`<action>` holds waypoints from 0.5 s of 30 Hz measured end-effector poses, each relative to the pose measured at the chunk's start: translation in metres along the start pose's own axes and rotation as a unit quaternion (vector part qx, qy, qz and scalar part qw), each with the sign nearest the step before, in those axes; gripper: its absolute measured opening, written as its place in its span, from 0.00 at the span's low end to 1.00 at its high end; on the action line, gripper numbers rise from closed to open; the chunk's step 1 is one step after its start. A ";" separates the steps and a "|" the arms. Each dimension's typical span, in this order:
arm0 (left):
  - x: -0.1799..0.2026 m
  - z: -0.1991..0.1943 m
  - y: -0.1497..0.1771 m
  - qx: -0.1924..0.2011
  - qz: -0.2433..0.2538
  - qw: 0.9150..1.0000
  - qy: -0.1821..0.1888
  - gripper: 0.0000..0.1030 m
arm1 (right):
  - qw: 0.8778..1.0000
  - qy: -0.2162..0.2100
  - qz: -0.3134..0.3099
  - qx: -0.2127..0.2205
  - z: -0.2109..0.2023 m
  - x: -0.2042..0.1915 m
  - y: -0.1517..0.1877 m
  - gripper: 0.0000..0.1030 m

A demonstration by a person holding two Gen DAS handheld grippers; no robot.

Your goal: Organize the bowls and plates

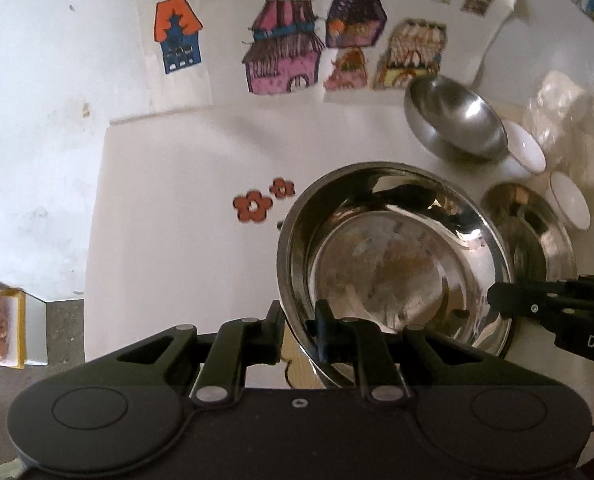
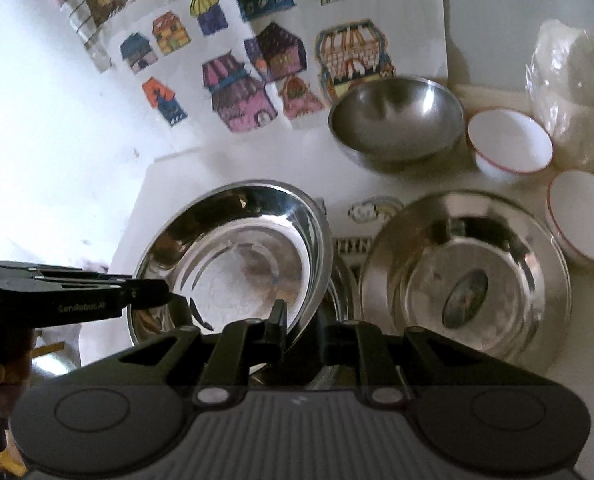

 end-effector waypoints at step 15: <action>0.016 0.004 0.014 -0.017 0.029 0.999 -0.024 0.20 | 0.999 0.001 -0.009 -0.033 -0.005 0.006 0.015 0.19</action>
Point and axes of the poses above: each gripper's, at about its wrist camera, not at the fingertips, and z roughly the way its jaws point, x to its right, y to its underside, the point moved 1 cm from there along z, roughly the way its jaws point, and after that the axes turned 6 degrees about x, right-handed, at the moved point
